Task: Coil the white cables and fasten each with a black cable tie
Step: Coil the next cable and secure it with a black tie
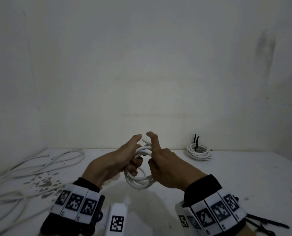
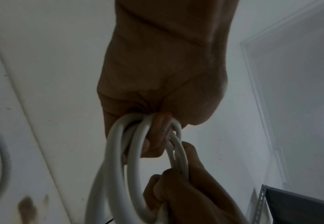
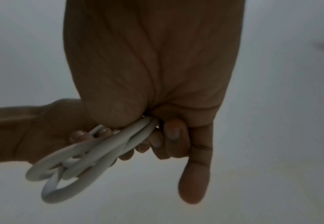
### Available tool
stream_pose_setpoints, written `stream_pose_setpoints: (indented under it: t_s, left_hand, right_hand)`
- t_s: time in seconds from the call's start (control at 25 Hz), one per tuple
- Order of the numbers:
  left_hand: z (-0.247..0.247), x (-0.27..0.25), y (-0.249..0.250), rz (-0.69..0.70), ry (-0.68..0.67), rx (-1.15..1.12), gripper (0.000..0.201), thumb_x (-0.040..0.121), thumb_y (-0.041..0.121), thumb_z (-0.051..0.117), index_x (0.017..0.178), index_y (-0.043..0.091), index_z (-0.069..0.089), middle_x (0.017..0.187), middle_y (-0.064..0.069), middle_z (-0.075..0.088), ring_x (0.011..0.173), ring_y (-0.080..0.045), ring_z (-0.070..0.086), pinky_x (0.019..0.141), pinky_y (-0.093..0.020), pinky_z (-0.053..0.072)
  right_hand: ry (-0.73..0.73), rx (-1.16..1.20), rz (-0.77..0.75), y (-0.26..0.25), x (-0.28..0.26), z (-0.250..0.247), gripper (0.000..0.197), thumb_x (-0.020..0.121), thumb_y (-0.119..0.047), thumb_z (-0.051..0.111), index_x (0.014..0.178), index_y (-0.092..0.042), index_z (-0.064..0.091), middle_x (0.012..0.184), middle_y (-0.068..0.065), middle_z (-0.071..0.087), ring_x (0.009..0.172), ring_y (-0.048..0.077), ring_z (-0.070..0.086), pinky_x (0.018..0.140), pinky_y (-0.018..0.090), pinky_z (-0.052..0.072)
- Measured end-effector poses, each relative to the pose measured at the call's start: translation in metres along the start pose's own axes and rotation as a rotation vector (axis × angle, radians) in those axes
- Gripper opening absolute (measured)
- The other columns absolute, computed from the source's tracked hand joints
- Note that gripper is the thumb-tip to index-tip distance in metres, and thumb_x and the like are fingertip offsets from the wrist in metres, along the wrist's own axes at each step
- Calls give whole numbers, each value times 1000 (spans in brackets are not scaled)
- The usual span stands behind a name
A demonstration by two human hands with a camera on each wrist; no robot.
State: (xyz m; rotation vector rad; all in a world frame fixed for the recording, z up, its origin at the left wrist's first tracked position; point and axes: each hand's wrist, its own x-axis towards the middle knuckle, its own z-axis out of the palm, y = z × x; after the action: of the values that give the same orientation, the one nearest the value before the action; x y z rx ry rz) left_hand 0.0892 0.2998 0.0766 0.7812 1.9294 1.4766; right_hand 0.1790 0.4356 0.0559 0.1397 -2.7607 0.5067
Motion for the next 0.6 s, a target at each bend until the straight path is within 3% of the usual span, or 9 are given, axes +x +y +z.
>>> stream_pose_setpoints:
  t_s: [0.08, 0.16, 0.32, 0.4, 0.52, 0.6]
  left_hand:
    - [-1, 1, -1, -20, -28, 20, 68, 92, 74, 21, 72, 13, 45, 59, -1, 25, 49, -14, 19, 47, -25, 30]
    - [0, -1, -3, -28, -18, 70, 67, 90, 75, 26, 70, 14, 47, 59, -1, 26, 49, -14, 21, 48, -25, 30]
    - [0, -3, -3, 42, -21, 7, 47, 102, 50, 35, 74, 14, 48, 58, 0, 28, 48, -13, 19, 48, -26, 32]
    - [0, -2, -2, 102, -20, -79, 43, 103, 42, 39, 73, 14, 50, 58, 0, 30, 47, -12, 20, 46, -25, 30]
    - [5, 0, 0, 199, 20, -116, 37, 103, 34, 45, 73, 14, 55, 59, 2, 34, 48, -10, 22, 46, -24, 25]
    - [11, 2, 1, 236, 100, -68, 28, 103, 27, 45, 80, 11, 52, 58, 2, 37, 48, -10, 24, 46, -25, 24]
  right_hand:
    - [-21, -76, -5, -1, 0, 3, 76, 99, -13, 41, 152, -33, -10, 73, 1, 50, 60, 18, 50, 62, 36, 45]
    - [-56, -81, 3, 0, 0, 2, 67, 100, -14, 40, 150, -33, 1, 72, 2, 51, 58, 19, 50, 62, 38, 45]
    - [-59, 0, -44, 3, 2, -1, 50, 97, -9, 41, 140, -28, 26, 72, 5, 55, 58, 22, 53, 59, 39, 48]
    - [-9, 36, -81, 8, 2, -6, 34, 96, -9, 40, 125, -25, 36, 71, 3, 54, 59, 23, 54, 60, 42, 51]
    - [46, -7, -96, 15, 0, -13, 1, 102, -19, 41, 101, -20, 41, 74, 0, 54, 66, 25, 55, 64, 44, 49]
    - [56, -30, -82, 14, -2, -18, 13, 103, -26, 43, 95, -17, 46, 77, -1, 56, 70, 25, 57, 64, 38, 47]
